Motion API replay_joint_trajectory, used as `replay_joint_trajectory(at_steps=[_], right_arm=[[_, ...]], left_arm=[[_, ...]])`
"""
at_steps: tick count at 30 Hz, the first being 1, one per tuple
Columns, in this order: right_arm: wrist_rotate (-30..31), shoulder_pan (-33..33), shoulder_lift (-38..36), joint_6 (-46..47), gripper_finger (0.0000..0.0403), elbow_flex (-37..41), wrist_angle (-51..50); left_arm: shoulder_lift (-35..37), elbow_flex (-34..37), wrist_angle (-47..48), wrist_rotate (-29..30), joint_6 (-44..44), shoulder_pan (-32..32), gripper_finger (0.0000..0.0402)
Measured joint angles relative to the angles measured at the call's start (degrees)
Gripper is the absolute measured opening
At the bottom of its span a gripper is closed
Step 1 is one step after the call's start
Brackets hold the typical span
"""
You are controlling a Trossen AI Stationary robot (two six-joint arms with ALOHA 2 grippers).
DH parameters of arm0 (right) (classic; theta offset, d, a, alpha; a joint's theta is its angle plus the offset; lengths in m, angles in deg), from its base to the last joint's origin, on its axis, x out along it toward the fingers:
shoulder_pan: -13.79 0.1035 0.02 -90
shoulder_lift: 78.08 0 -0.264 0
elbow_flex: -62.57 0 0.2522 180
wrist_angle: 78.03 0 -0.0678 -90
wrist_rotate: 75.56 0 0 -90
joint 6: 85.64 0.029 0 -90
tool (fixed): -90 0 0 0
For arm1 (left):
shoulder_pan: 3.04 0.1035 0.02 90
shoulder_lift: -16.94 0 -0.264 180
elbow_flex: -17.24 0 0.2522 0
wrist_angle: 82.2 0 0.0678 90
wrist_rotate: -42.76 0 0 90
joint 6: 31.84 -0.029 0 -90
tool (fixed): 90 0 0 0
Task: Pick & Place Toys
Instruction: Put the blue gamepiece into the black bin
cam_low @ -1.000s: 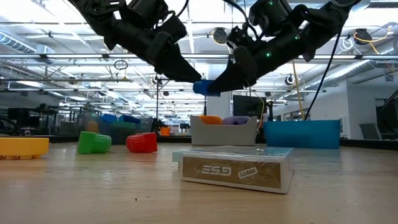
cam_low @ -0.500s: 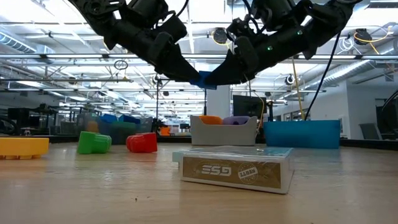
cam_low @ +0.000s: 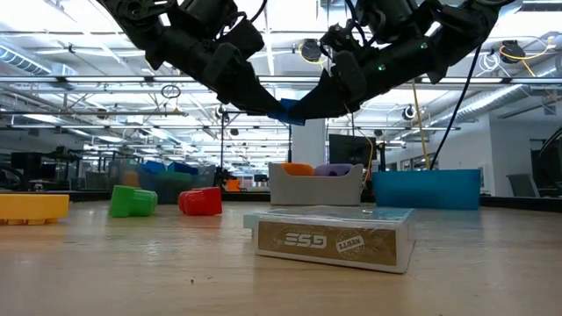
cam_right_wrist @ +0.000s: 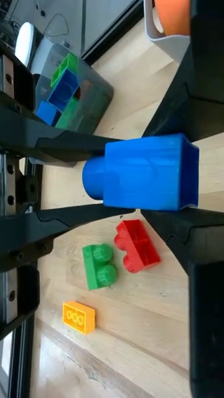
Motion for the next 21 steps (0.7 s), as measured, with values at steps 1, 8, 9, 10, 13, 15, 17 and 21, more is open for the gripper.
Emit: replay_joint_trajectory(at_steps=[1, 8, 9, 10, 13, 15, 17, 21], right_arm=[[0.0, 0.0, 0.0, 0.0, 0.0136, 0.0, 0.0], [-2.3, -0.1, 0.0, -0.7, 0.0156, 0.0, 0.2], [-2.3, 0.0, 0.0, -0.7, 0.0162, 0.0, 0.4], [-2.3, 0.0, 0.0, -0.8, 0.0168, 0.0, 0.5], [-2.5, 0.0, -0.1, -0.8, 0.0186, 0.0, 0.4], [-2.5, 0.0, -0.2, -0.9, 0.0195, 0.0, 0.3], [-2.5, -0.1, -0.2, -1.0, 0.0204, 0.0, 0.2], [-2.3, -0.1, -2.1, -1.4, 0.0215, 0.0, -1.9]], left_arm=[[0.0, 0.0, 0.0, -0.3, 0.0, 0.0, 0.0129], [0.0, 0.0, -0.1, -0.6, 0.3, 0.0, 0.0137], [0.0, 0.0, -0.3, -0.7, 0.3, 0.0, 0.0137], [0.0, 0.0, -0.4, -0.8, 0.3, 0.0, 0.0135], [0.0, 0.0, -0.5, -0.8, 0.3, 0.0, 0.0125], [0.0, 0.0, -0.6, -0.8, 0.3, 0.2, 0.0124], [0.0, 0.0, -0.6, -0.8, 0.2, 0.4, 0.0124], [0.1, 0.0, -1.0, -0.8, 0.0, 0.9, 0.0125]])
